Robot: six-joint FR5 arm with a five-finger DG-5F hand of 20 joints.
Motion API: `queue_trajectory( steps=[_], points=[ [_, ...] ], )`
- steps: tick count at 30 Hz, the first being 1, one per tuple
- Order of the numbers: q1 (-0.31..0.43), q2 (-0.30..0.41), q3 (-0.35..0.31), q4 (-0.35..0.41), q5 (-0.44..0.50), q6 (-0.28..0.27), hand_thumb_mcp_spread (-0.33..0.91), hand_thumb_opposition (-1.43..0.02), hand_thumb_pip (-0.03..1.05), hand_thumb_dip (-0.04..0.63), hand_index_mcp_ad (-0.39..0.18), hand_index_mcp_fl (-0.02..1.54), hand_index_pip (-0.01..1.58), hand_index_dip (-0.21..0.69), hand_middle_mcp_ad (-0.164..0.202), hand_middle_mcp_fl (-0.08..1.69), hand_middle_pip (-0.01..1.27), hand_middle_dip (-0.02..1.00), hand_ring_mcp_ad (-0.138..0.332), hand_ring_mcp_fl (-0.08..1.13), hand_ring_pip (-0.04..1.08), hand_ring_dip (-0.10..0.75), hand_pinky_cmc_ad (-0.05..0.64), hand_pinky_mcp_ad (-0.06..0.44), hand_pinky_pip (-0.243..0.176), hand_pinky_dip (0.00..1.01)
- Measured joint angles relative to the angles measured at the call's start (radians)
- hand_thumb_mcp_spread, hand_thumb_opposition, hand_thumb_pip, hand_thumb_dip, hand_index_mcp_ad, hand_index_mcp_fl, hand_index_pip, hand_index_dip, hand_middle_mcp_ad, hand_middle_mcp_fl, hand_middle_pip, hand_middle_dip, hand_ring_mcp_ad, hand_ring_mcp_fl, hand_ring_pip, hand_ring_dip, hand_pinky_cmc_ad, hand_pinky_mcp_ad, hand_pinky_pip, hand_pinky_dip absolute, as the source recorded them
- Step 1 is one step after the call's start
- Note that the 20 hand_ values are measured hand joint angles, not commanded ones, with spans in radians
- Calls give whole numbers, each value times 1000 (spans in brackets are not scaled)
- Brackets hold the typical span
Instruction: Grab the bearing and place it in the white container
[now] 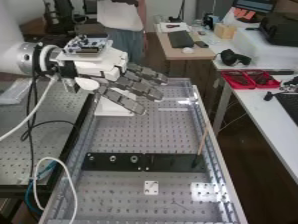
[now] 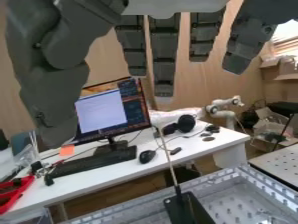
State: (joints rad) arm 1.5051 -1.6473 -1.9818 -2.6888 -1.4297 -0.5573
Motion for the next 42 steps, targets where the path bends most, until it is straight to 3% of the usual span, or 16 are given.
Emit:
queue_trajectory(
  steps=[8,13,17,23,26,30,42],
  points=[
    [-27,-59,-26,63,13,24,382,-726,546,206,21,274,424,138,105,379,145,574,185,3,103,119,419,314,-106,161],
    [-39,-98,-35,97,12,25,386,-740,607,237,21,278,691,138,103,393,152,592,176,68,103,178,412,314,-106,166],
    [-49,-138,-32,111,5,23,415,-759,639,267,10,278,904,138,101,380,239,600,180,98,112,241,417,314,-106,166],
    [-62,-184,-23,124,-16,0,417,-785,639,297,-7,278,1051,133,101,384,312,620,176,122,105,312,394,312,-106,166],
    [-67,-203,-23,142,-31,-26,419,-785,639,300,-12,278,1086,124,98,393,379,623,176,147,101,340,401,305,-106,166],
    [-81,-220,-24,164,-47,-34,415,-801,639,300,-31,279,1121,94,98,405,447,623,143,176,108,403,384,300,-106,166],
    [-132,-257,-19,182,-130,-69,436,-815,644,316,-37,405,1122,35,98,527,557,618,131,164,98,433,363,295,-106,166]
  ],
)
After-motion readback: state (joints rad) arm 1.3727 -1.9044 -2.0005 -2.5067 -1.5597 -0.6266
